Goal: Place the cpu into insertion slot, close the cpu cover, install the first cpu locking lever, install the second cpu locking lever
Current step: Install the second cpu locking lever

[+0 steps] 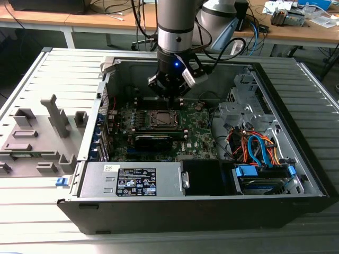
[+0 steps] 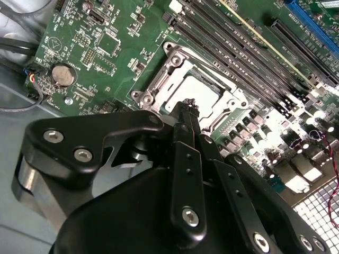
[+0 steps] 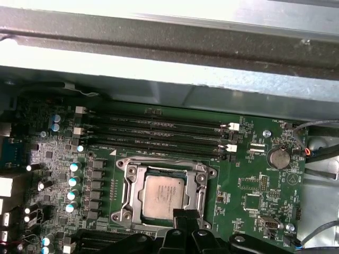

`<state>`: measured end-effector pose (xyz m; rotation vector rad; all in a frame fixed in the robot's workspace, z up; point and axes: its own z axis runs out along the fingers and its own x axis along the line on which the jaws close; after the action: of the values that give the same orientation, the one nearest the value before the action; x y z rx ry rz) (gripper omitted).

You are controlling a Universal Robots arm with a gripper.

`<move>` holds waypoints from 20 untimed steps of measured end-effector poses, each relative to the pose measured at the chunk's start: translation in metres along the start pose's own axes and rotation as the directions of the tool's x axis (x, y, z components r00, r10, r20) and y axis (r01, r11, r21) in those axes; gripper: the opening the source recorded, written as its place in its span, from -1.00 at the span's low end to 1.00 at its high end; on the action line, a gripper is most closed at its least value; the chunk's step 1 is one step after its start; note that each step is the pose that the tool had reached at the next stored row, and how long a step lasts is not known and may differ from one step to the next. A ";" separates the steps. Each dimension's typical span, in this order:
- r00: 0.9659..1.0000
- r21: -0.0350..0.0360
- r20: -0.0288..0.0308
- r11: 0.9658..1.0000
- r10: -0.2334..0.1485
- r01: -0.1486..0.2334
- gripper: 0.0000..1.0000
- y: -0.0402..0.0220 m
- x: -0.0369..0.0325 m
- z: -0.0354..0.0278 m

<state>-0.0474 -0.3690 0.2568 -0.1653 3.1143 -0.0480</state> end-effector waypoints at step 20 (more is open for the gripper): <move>1.000 0.007 -0.001 1.000 0.009 -0.009 -0.79 -0.0361 -0.0117 0.0186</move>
<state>-0.0315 -0.4042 0.2396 -0.1517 3.1156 -0.0592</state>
